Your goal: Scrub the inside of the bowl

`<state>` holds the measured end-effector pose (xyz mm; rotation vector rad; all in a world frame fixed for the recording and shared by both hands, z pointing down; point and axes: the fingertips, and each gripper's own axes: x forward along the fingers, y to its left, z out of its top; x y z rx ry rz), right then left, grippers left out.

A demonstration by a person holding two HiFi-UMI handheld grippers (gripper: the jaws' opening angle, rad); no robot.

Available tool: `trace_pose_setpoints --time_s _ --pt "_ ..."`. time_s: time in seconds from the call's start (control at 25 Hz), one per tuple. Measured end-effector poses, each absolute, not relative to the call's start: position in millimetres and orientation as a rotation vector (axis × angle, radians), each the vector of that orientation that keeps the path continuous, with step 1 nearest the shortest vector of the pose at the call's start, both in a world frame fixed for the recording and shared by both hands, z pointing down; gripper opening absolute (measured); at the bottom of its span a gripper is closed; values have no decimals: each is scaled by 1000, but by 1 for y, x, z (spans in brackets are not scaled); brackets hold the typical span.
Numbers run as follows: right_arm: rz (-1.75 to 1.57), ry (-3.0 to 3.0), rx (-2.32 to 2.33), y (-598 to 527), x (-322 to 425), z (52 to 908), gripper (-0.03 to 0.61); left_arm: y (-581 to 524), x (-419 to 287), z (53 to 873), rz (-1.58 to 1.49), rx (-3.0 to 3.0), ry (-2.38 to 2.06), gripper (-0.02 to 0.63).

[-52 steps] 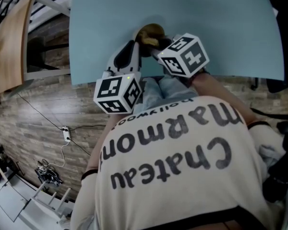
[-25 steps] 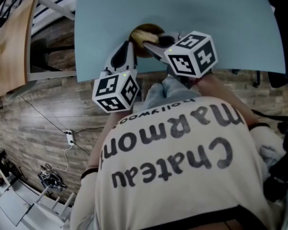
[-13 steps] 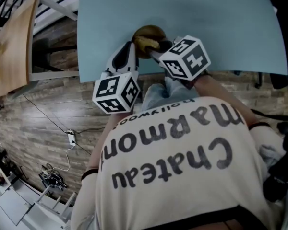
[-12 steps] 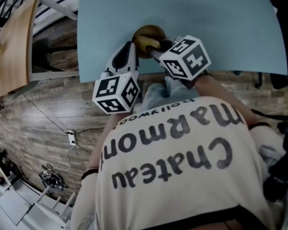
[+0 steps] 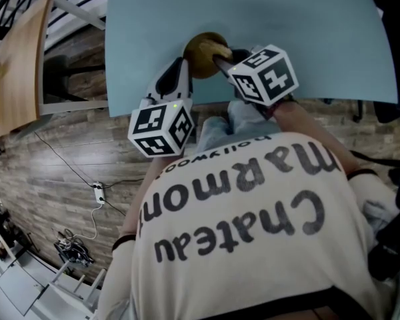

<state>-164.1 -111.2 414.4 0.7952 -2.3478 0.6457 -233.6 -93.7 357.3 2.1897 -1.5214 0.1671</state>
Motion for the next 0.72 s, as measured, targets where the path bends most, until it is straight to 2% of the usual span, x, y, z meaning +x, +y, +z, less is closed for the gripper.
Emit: trace_pose_setpoints --time_s 0.2,0.4,0.72 --pt "665 -2385 850 -115 -160 401 60 -95 -234 358 161 2179 -1527 12" --pt "672 -2473 720 -94 -188 385 60 -96 -230 356 152 2191 -1518 8" --pt "657 -2471 665 -74 -193 396 60 -90 -227 354 140 2221 -1493 8"
